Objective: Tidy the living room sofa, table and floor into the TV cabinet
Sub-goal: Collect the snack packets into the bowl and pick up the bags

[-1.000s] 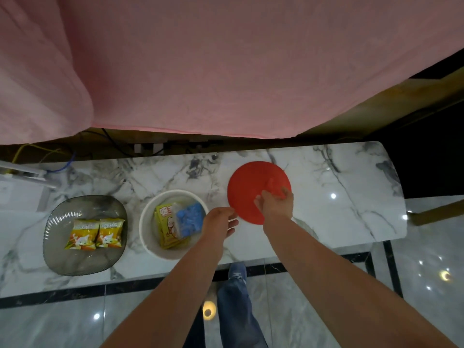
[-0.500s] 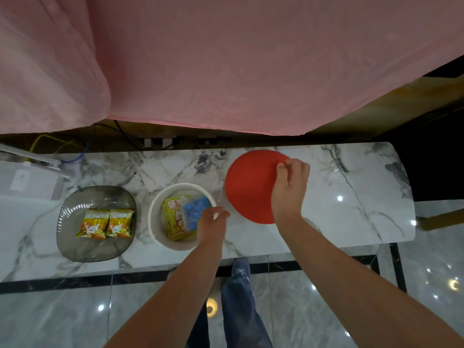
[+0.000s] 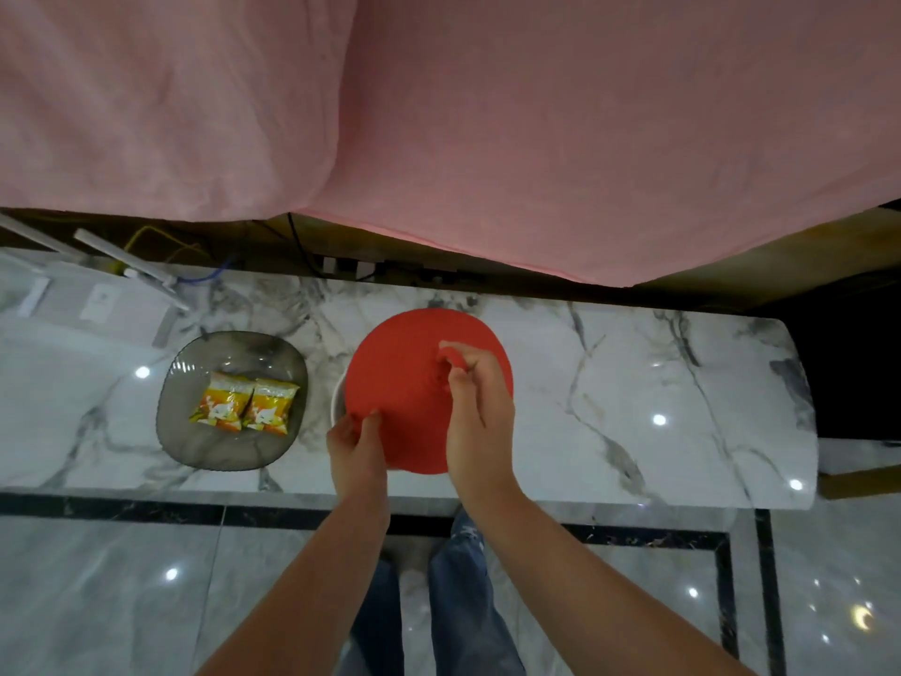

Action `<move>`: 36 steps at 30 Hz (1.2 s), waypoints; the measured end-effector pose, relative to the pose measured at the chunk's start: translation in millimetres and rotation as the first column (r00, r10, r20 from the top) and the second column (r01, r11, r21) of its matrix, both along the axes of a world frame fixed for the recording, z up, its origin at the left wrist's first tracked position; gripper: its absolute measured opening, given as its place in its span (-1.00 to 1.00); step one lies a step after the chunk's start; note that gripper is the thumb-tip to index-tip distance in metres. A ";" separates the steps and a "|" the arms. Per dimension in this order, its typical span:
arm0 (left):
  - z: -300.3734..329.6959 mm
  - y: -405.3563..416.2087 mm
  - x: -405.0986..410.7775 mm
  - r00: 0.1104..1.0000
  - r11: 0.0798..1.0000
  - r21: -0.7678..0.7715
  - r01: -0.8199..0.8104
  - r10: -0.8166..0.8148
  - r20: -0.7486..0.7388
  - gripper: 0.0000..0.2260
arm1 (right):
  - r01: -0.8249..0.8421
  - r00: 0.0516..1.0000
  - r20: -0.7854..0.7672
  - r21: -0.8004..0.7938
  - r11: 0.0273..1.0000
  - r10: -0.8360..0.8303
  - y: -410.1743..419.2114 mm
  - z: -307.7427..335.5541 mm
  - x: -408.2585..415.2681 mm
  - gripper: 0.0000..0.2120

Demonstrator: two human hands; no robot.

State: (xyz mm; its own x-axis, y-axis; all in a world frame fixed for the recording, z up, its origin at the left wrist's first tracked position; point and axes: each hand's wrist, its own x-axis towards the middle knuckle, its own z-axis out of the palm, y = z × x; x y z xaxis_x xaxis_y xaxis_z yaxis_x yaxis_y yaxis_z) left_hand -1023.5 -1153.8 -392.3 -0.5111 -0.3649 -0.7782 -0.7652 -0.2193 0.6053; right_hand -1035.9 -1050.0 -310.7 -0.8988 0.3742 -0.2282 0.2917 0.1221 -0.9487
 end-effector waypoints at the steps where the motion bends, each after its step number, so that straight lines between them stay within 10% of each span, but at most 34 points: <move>1: -0.8 -9.7 4.1 0.999 1.000 -0.004 -0.031 0.031 0.025 -0.40 | -0.047 0.999 0.018 -0.004 0.999 0.047 -9.4 -3.2 0.8 -0.73; 11: -29.0 -56.8 16.3 0.994 0.984 0.175 -0.042 0.023 0.109 -0.49 | -0.277 0.949 0.134 -0.072 0.958 0.285 -28.3 -46.1 7.0 -0.77; 17: -40.1 -76.1 7.2 0.943 0.948 0.147 0.282 -0.302 0.141 -0.35 | -0.312 0.937 0.153 -0.036 0.950 0.313 -22.1 -55.3 5.4 -0.79; 26: -40.4 -82.0 -20.6 0.358 0.270 -0.516 0.813 -0.930 0.077 0.27 | -0.396 0.893 0.307 0.187 0.899 0.329 -19.2 -81.4 8.4 -0.17; 36: -59.8 -86.4 -29.3 0.283 0.222 -0.458 0.861 -0.956 0.070 0.24 | -0.430 0.880 0.322 0.226 0.874 0.349 -9.5 -102.0 -0.1 -0.22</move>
